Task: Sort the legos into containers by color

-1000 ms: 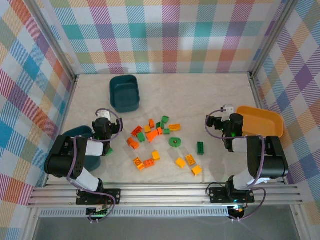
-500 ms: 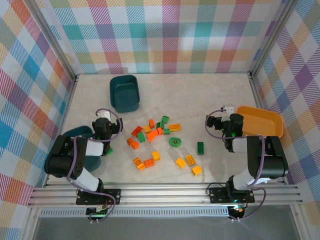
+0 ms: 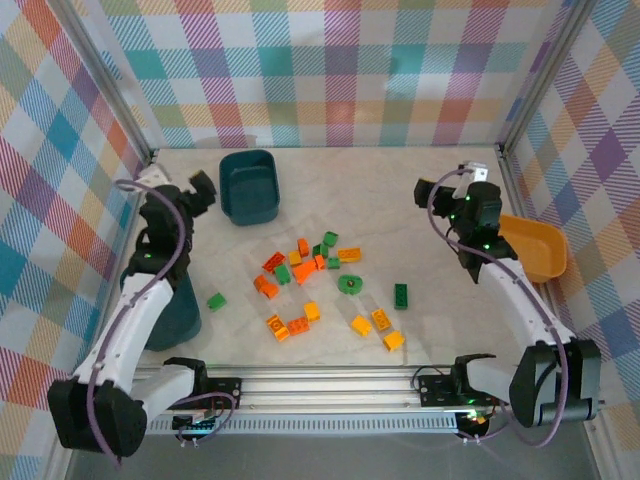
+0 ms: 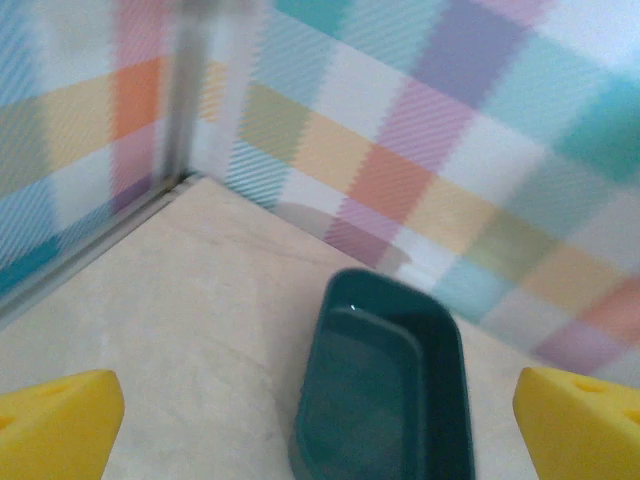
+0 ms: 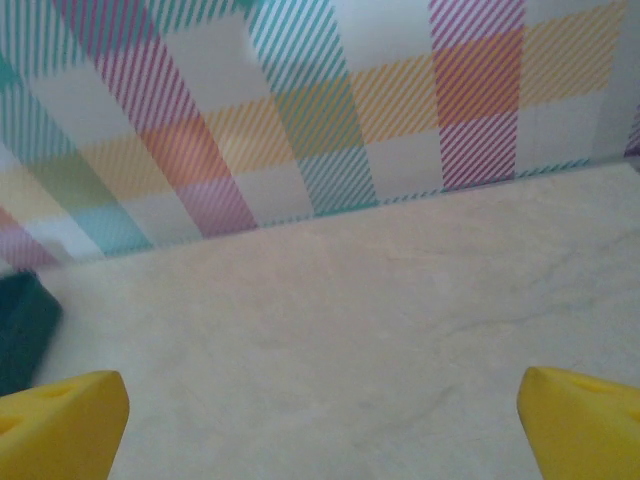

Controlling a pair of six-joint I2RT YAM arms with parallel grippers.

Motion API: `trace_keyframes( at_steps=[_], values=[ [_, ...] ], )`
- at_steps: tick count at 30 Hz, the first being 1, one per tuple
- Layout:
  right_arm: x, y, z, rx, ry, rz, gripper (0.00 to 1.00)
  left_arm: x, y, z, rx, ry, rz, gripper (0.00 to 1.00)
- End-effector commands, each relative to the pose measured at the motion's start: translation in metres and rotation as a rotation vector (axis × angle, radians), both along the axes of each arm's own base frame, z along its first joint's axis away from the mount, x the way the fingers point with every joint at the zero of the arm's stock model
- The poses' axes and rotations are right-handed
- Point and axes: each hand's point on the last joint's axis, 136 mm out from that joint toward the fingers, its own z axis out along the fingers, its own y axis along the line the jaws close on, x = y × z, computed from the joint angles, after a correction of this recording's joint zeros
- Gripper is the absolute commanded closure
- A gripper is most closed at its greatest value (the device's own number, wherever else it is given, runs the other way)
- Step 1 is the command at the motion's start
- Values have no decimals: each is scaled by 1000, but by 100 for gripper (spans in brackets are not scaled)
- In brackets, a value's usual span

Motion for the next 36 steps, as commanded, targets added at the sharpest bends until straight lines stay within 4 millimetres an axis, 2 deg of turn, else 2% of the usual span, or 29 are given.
trace_keyframes(
  at_steps=[1, 2, 4, 7, 12, 16, 21, 26, 31, 33, 36],
  values=[
    [-23, 4, -70, 181, 295, -27, 4, -58, 32, -97, -123, 379, 252, 0],
    [-25, 5, -73, 188, 327, -24, 10, -62, 32, -106, -137, 413, 255, 0],
    [-30, 1, -81, 177, 414, -59, 17, -74, 32, -126, -178, 513, 278, 4],
    [-37, -10, -88, 162, 464, -124, 17, -85, 28, -152, -201, 659, 282, 13],
    [-42, -14, -97, 159, 495, -143, 15, -97, 32, -189, -169, 823, 309, 16],
    [-43, -16, -101, 158, 507, -145, 15, -97, 37, -220, -187, 881, 315, 22],
    [-47, -21, -99, 158, 495, -158, 17, -86, 42, -247, -207, 942, 299, 36],
    [-49, -27, -98, 150, 485, -186, 19, -75, 50, -251, -154, 982, 291, 59],
    [-50, -41, -102, 180, 499, -269, 19, -58, 62, -240, -87, 983, 316, 93],
    [-51, -49, -103, 209, 507, -317, 19, -48, 67, -236, -64, 972, 333, 100],
    [-56, -63, -107, 266, 523, -398, 19, -25, 72, -226, -17, 976, 319, 100]
  ],
)
